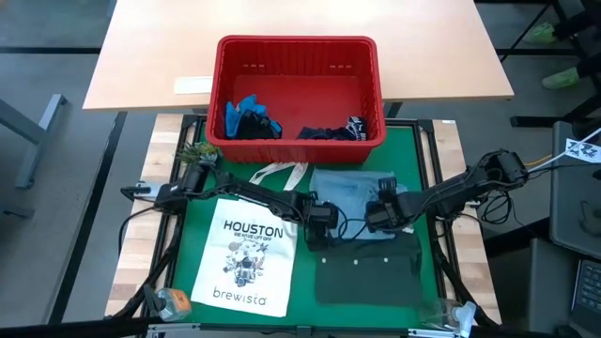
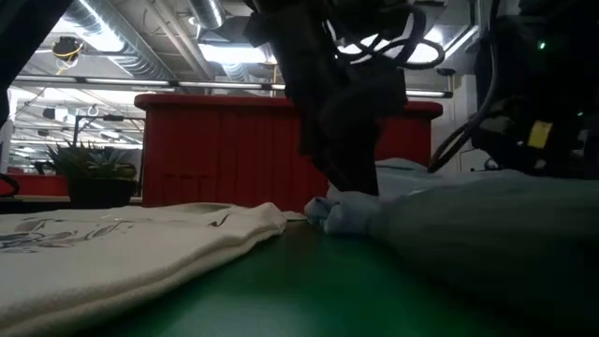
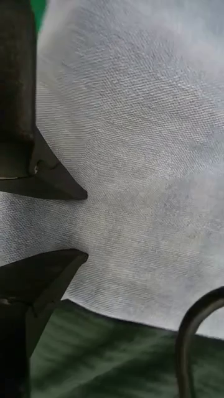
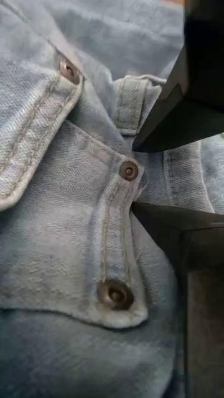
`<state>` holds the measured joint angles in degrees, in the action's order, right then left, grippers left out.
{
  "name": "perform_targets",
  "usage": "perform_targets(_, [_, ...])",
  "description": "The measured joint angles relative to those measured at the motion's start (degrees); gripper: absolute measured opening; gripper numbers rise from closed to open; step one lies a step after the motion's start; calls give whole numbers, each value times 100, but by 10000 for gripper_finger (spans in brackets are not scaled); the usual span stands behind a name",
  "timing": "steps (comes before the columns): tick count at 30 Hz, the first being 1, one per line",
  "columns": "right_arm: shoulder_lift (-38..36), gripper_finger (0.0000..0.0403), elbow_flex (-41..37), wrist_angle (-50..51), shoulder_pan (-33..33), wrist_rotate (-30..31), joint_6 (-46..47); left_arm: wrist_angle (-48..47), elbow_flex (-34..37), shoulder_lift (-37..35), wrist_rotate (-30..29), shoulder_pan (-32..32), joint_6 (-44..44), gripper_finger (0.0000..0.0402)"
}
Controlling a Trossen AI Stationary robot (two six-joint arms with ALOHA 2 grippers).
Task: Fold Laundry from Bin
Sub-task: Fold the light blue jeans
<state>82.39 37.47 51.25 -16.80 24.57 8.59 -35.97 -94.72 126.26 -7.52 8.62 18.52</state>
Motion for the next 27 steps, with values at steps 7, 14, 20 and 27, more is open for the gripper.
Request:
perform_targets(7, [22,154,710,354,-486,-396,-619,-89,5,-71,483,388,393,135])
perform_targets(14, [24,154,1969,1834,-699,179,-611,-419,-214,-488,265,547,503,135])
perform_targets(20, [24,154,2685,2182,-679,1162,-600,-363,-254,-859,-252,462,479,135])
perform_targets(27, [22,154,2466,1503,-679,1842,-595,-289,-247,-805,-1131,184,192,135])
